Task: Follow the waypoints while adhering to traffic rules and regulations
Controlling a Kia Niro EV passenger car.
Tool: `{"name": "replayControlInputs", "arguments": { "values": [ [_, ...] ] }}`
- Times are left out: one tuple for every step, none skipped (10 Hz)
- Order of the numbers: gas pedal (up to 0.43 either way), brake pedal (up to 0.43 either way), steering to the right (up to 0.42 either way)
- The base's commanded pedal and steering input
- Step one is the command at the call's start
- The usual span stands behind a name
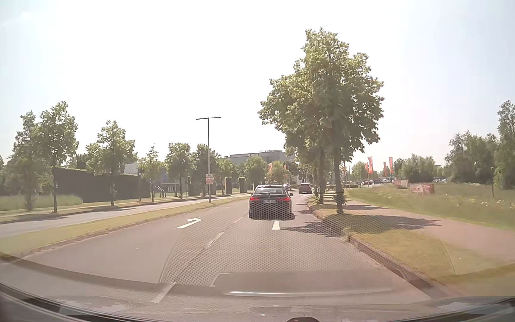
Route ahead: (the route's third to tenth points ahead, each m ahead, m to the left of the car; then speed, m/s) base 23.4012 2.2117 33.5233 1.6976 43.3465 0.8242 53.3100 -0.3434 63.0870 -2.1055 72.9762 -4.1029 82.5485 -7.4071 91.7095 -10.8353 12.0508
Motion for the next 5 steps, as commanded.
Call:
{"name": "replayControlInputs", "arguments": {
  "values": [
    [0.13,0.0,0.0],
    [0.13,0.0,0.0],
    [0.13,0.0,0.0],
    [0.13,0.0,0.0],
    [0.13,0.0,0.0]
  ]
}}
